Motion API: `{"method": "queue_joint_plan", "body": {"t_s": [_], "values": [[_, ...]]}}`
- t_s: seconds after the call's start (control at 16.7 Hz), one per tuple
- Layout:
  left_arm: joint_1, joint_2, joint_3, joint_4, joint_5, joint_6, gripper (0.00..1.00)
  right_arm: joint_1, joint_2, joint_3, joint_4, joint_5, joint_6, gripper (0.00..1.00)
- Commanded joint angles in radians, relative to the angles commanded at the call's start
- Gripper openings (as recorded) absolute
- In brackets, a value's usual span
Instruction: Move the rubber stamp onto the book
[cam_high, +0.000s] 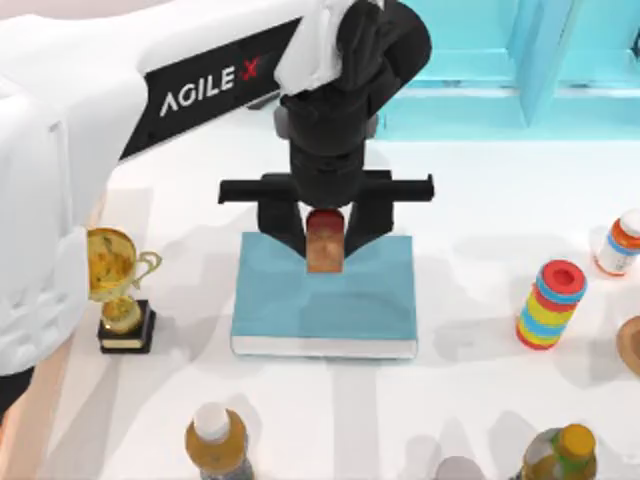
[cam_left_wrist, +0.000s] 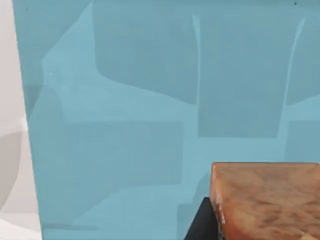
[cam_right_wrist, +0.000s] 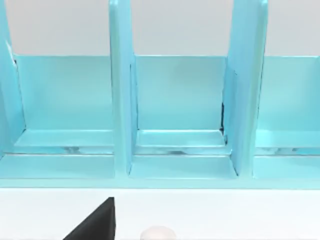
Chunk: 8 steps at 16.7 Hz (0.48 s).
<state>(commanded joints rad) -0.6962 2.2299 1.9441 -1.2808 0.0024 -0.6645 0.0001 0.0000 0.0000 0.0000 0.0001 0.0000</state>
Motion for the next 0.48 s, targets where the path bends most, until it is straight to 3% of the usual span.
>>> {"method": "queue_joint_plan", "body": {"t_s": [0.48], "values": [[0.000, 0.000, 0.000, 0.000, 0.000, 0.000, 0.83, 0.000, 0.000, 0.000, 0.000, 0.000, 0.000, 1.00]]}}
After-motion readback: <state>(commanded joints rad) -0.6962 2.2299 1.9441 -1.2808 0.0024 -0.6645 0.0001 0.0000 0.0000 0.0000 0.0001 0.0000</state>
